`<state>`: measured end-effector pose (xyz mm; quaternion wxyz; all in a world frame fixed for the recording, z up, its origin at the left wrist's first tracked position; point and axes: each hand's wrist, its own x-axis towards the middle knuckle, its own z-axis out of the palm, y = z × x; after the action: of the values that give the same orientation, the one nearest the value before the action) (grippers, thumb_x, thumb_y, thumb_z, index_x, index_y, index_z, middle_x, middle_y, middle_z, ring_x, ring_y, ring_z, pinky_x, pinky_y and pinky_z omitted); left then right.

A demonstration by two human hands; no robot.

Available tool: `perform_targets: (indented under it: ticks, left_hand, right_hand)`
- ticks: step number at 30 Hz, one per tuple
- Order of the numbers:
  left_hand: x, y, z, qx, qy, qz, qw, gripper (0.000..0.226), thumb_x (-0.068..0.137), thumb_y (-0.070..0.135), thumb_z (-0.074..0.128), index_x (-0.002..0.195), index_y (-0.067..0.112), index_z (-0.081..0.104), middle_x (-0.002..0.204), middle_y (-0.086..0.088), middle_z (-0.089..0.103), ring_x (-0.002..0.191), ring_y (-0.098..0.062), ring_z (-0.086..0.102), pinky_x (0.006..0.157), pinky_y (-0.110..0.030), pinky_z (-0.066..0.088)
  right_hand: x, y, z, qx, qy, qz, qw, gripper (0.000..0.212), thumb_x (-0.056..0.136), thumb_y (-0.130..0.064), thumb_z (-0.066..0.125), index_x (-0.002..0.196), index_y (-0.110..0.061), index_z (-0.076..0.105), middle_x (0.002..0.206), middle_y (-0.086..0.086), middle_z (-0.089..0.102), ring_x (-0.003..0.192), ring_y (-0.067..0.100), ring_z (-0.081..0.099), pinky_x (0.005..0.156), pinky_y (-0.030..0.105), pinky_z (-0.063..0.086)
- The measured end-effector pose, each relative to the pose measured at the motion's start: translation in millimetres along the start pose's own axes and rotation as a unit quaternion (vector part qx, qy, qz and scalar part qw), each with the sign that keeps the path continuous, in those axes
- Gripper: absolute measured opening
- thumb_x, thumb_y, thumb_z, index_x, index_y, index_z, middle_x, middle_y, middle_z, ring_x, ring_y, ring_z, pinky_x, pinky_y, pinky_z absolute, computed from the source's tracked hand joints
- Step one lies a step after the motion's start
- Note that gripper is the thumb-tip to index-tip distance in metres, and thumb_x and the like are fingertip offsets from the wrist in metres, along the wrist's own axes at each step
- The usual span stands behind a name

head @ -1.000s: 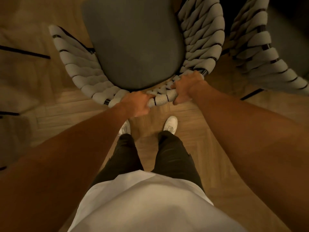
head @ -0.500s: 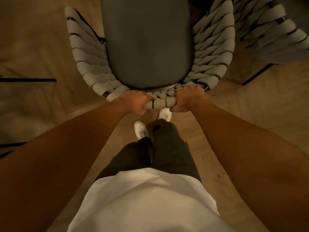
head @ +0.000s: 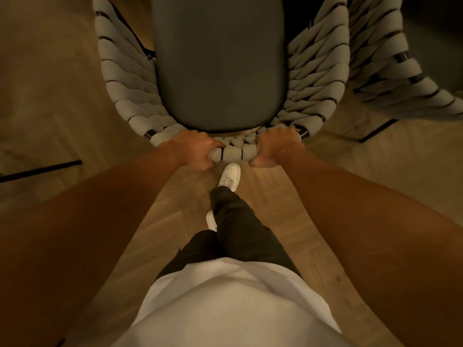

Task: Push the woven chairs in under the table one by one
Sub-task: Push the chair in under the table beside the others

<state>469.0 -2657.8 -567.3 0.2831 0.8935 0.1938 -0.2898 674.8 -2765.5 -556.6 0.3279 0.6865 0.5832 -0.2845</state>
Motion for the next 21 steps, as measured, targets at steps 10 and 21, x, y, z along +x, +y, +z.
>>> perform_targets:
  ticks: [10,21]
  left_hand:
    - [36,-66,-64,0.035,0.0,0.015,0.999,0.057,0.078,0.051,0.053,0.135,0.051,0.045,0.106,0.009,0.071,0.088,-0.017,0.067,0.072,-0.039,0.058]
    - [33,-112,-102,0.071,-0.024,0.066,0.995,0.054,0.081,0.043,0.06,0.135,0.047,0.051,0.102,0.001,0.071,0.087,-0.024,0.068,0.076,-0.041,0.058]
  right_hand:
    - [46,1,-63,0.046,-0.001,0.024,0.999,0.072,0.072,-0.078,0.053,0.118,-0.024,0.061,0.109,0.004,0.061,0.11,0.032,0.057,0.096,0.05,0.04]
    - [57,-39,-98,0.115,-0.012,0.102,0.988,0.059,0.076,-0.07,0.058,0.114,-0.025,0.06,0.099,0.0,0.06,0.105,0.029,0.059,0.096,0.049,0.039]
